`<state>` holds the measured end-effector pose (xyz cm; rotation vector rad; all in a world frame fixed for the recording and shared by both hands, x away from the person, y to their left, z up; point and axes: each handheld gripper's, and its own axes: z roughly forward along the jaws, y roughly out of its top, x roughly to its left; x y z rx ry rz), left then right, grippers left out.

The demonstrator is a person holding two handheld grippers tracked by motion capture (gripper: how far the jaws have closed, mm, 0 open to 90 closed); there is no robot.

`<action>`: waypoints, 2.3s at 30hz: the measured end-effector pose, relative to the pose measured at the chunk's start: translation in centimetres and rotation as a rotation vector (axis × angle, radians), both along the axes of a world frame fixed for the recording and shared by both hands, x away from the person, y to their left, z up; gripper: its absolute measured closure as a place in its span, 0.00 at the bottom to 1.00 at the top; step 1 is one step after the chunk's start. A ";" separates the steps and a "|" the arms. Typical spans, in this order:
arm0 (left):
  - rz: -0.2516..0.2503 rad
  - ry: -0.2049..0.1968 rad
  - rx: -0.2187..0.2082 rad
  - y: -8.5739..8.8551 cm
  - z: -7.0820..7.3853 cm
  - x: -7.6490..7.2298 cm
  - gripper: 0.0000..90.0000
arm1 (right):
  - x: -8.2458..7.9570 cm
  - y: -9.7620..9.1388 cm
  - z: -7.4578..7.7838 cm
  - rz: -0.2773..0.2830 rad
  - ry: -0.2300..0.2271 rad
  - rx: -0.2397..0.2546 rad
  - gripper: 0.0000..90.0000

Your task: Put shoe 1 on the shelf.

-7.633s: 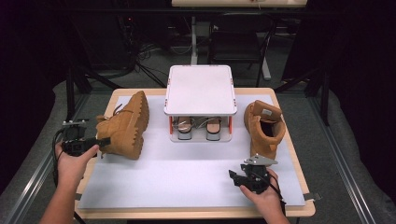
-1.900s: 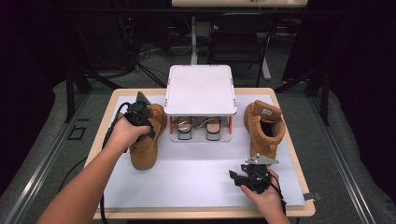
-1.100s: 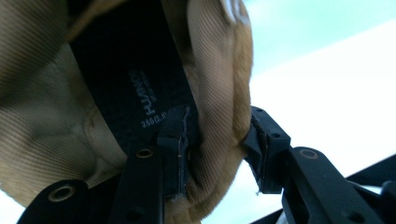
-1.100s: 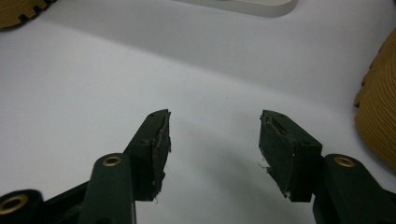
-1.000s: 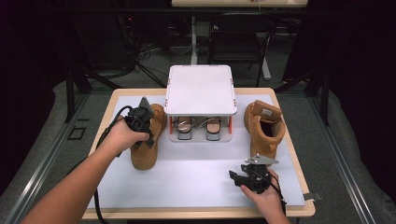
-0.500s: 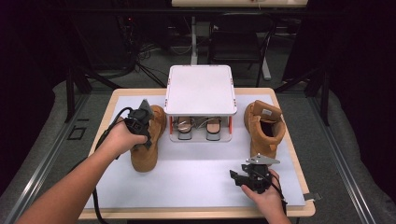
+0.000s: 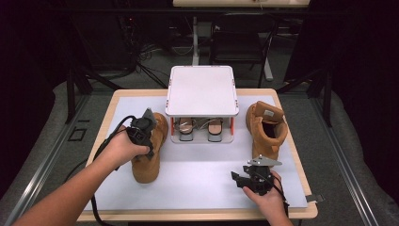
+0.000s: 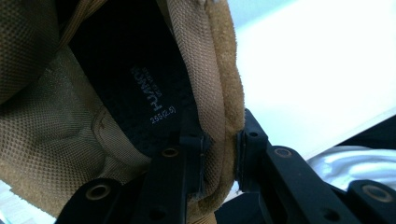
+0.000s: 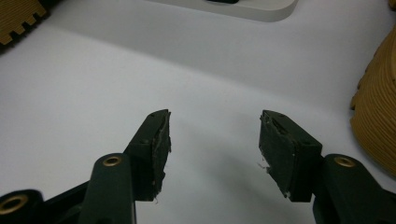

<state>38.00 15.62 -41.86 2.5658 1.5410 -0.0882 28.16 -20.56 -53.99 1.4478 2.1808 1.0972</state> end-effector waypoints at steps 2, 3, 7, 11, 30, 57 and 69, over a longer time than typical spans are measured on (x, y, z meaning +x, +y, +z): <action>-0.005 0.000 -0.002 -0.1 0.0 -0.3 0.85 | 0.0 0.0 0.0 0.000 0.001 0.000 0.48; -0.005 0.003 -0.004 -0.2 0.0 -0.4 0.85 | 0.0 0.0 0.0 -0.001 0.001 0.000 0.48; -0.010 0.014 -0.006 -0.2 -0.3 -0.5 0.85 | 0.0 0.0 0.0 -0.003 0.001 0.001 0.48; -0.017 0.009 -0.003 -0.3 -0.4 -0.7 0.85 | 0.0 0.0 0.1 -0.001 0.000 -0.001 0.48; -0.030 -0.037 -0.039 0.1 -0.6 -1.3 0.74 | 0.7 0.7 1.9 0.032 0.162 -0.085 0.54; -0.037 -0.080 -0.056 0.4 0.3 -1.5 0.64 | 5.2 0.4 8.2 0.130 0.442 -0.351 0.61; -0.043 -0.079 -0.053 0.3 0.3 -1.5 0.64 | 6.3 -0.1 11.7 0.117 0.484 -0.395 0.60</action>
